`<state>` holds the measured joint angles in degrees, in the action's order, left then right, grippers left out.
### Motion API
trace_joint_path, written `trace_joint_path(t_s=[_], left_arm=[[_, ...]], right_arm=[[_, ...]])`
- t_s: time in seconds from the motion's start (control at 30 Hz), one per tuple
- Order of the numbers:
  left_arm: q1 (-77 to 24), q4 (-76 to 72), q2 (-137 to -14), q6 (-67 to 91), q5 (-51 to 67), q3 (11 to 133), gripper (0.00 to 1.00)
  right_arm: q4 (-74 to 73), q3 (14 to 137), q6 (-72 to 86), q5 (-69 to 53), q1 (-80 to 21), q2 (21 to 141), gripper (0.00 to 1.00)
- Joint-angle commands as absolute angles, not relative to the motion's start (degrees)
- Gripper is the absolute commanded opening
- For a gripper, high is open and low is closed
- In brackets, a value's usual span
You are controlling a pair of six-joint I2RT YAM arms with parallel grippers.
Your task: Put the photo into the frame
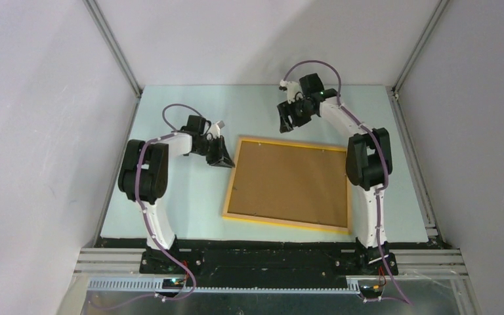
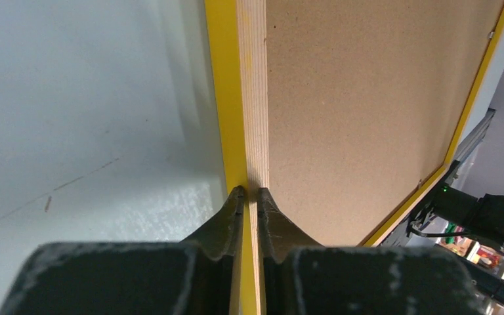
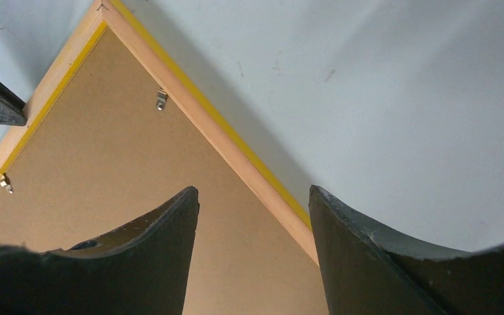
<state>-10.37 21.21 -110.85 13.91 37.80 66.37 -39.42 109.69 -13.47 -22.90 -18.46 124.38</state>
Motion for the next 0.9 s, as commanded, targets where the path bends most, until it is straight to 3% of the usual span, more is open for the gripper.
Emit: trace_joint_path(t_s=[0.0,0.5,0.87], left_arm=[[-11.7,23.2,-111.0,16.1,33.0,61.6,0.0],[-11.9,20.9,-110.5,18.5,34.4,59.5,0.0],[-11.9,21.0,-111.4,17.8,34.8,59.7,0.0]], right_arm=[[-38.3,113.4,-10.8,-25.1,-21.0,126.4,0.67],[-40.5,124.0,-13.5,-19.6,-29.2,135.6,0.71],[-41.1,125.1,-15.6,-14.4,-31.4,139.4,0.69]])
